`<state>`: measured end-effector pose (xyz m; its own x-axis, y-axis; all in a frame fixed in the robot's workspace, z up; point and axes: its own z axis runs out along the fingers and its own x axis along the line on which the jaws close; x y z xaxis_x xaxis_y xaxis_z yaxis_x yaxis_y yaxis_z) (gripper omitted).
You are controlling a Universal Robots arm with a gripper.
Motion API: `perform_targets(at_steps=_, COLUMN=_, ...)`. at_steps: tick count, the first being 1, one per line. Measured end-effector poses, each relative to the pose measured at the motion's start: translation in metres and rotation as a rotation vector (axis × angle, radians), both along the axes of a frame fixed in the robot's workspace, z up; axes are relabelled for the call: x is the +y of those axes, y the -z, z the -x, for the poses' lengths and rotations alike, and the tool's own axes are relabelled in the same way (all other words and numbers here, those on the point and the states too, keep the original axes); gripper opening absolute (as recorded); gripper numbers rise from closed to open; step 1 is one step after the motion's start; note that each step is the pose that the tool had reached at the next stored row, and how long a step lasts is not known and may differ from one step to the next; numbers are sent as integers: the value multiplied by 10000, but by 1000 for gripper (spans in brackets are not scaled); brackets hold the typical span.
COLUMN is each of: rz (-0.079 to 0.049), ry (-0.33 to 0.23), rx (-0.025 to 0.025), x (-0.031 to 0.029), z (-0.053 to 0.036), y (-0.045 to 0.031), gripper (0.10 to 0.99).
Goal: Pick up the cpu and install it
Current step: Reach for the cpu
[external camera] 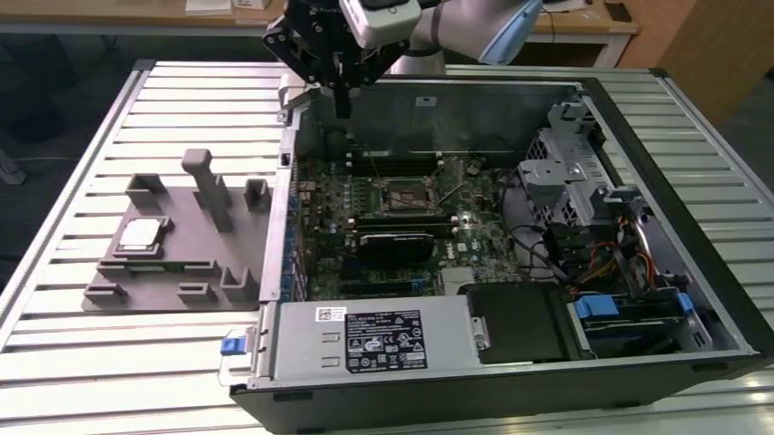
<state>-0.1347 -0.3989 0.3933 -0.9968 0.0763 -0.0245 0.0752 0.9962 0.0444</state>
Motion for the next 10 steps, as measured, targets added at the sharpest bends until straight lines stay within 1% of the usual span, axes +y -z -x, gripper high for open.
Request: perform_targets(at_steps=10, rz=1, ry=-1, rx=0, x=0, z=82, y=0, gripper=106)
